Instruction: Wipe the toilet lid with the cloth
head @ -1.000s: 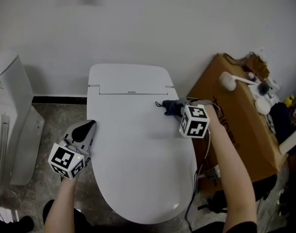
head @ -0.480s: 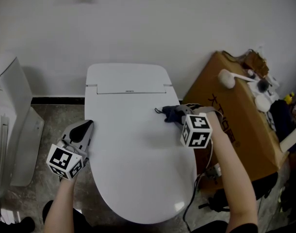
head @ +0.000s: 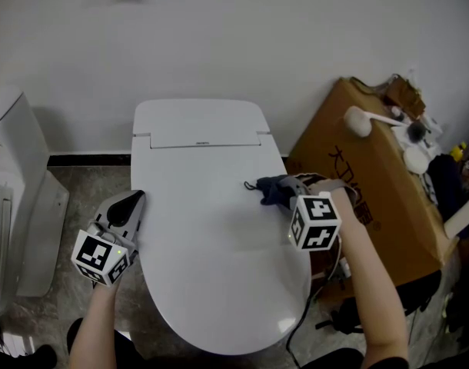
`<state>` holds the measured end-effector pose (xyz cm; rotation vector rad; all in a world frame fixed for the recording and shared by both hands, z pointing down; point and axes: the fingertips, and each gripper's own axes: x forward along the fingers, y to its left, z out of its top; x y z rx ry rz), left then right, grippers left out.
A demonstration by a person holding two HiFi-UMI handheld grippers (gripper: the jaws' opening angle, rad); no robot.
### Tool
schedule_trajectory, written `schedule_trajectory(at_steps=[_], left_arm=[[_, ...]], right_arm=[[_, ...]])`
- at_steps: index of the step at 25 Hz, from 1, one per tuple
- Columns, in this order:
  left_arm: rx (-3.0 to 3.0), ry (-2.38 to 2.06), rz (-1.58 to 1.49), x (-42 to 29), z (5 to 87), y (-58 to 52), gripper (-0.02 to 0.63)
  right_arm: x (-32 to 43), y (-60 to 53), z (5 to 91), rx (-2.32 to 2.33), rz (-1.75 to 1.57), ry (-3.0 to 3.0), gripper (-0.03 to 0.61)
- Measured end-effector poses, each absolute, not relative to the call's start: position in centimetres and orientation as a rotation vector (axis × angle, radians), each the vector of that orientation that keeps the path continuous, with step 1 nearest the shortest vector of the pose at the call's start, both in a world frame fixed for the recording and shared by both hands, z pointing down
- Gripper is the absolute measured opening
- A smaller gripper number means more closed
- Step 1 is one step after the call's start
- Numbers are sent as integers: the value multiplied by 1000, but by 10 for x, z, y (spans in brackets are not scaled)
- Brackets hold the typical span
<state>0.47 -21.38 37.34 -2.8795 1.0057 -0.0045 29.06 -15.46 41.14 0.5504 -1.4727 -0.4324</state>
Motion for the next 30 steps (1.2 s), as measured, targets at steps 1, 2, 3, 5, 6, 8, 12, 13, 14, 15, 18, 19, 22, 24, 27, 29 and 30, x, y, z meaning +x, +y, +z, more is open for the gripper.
schedule_trajectory(at_steps=[1, 2, 3, 5, 6, 8, 12, 13, 14, 15, 18, 19, 22, 24, 27, 29, 30], left_arm=[[-2880, 1006, -5, 5, 373, -214, 15], [-2880, 1006, -6, 5, 373, -214, 15], [-2880, 1006, -7, 5, 373, -214, 15], [-2880, 1004, -9, 4, 373, -214, 15], [-2880, 1002, -10, 4, 374, -214, 15], [-2883, 1002, -8, 4, 373, -214, 15], [-2882, 1003, -10, 4, 373, -213, 15], [-2881, 1002, -12, 5, 373, -213, 15], [-2880, 1001, -13, 5, 373, -213, 15], [-2879, 1000, -15, 5, 373, -213, 15], [-2876, 999, -18, 5, 373, -213, 15], [-2874, 998, -19, 5, 373, -213, 15], [-2869, 998, -25, 5, 373, -212, 15], [-2869, 995, -33, 6, 373, -211, 15], [-2866, 993, -45, 6, 373, -211, 15], [-2864, 991, -47, 6, 374, -210, 15], [-2863, 990, -49, 6, 374, -210, 15]], right_arm=[[290, -152, 411, 551, -433, -1473, 63], [290, -150, 411, 551, -433, -1474, 63], [289, -147, 411, 551, -432, -1475, 63], [286, -142, 412, 547, -428, -1477, 63], [285, -138, 412, 543, -427, -1477, 63], [283, -133, 412, 536, -427, -1478, 63], [278, -120, 412, 530, -426, -1487, 63], [277, -116, 412, 532, -426, -1490, 63], [276, -113, 412, 535, -428, -1492, 63], [275, -110, 412, 536, -429, -1493, 63], [273, -100, 412, 536, -430, -1495, 63], [272, -96, 412, 536, -432, -1497, 63], [268, -85, 412, 542, -434, -1511, 63], [266, -78, 412, 556, -428, -1526, 63], [264, -71, 412, 583, -422, -1550, 63], [262, -66, 411, 594, -410, -1567, 63], [261, -63, 411, 597, -402, -1576, 63]])
